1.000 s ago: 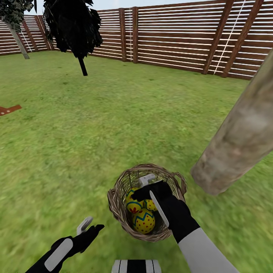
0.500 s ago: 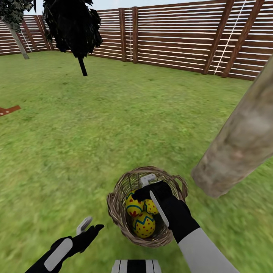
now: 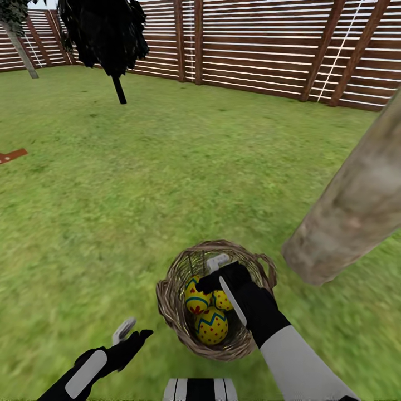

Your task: Take the three Easter eggs out of the wicker basket on the lawn in the garden, then place them on the lawn next to a single tree (choose any tree) so that all three eggs are next to the same tree and none are left in the basket.

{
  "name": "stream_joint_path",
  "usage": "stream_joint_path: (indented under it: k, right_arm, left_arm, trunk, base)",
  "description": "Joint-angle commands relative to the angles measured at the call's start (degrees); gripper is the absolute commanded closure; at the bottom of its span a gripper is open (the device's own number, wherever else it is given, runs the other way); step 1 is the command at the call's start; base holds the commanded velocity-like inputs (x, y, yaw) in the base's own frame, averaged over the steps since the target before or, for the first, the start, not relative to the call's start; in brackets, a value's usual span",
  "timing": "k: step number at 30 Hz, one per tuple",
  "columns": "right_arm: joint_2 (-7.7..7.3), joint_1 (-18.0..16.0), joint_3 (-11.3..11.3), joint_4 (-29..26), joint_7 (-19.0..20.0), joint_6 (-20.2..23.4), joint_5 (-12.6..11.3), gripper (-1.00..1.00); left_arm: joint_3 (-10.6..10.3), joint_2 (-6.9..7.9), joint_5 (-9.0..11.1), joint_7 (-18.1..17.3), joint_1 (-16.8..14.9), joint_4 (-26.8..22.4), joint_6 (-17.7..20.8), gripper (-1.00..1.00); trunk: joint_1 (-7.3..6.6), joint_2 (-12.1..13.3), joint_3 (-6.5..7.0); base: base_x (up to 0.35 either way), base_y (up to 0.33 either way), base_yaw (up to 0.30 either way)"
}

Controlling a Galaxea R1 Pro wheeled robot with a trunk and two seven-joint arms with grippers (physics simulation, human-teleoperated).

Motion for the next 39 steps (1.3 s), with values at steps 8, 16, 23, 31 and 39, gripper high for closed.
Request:
stream_joint_path:
  k: [8,16,23,31,39]
  right_arm:
    - [0.0,-0.15,-0.01,-1.11,0.1,-0.58,0.15,-1.0]
    - [0.0,-2.97,0.04,-0.93,0.04,-0.83,-0.01,-1.0]
    - [0.0,-4.21,-0.01,-0.79,0.06,-0.82,-0.1,-1.0]
    - [0.0,-4.2,0.02,-0.7,0.29,-0.9,-0.14,-1.0]
    - [0.0,-4.32,0.2,0.39,0.13,-0.4,-0.23,-1.0]
  left_arm:
    - [-0.33,0.02,0.53,0.28,-0.03,-0.08,0.01,-1.0]
    - [-0.33,0.03,0.53,0.28,-0.03,-0.07,0.01,-1.0]
    - [-0.33,-0.01,0.53,0.28,-0.03,-0.08,0.01,-1.0]
    - [-0.38,-0.04,0.53,0.29,-0.03,-0.07,0.01,-1.0]
    - [-0.42,-0.14,0.53,0.29,-0.03,-0.07,0.01,-1.0]
  trunk:
    - [0.19,-0.13,-1.82]
    - [0.4,-0.23,-3.59]
    - [0.58,-0.33,-5.14]
    - [0.79,-0.44,-6.92]
    - [0.99,-0.54,-8.69]
  base:
    - [0.0,0.0,0.0]
    - [0.0,0.0,0.0]
    - [0.0,0.0,0.0]
    - [0.0,0.0,0.0]
    - [0.0,0.0,0.0]
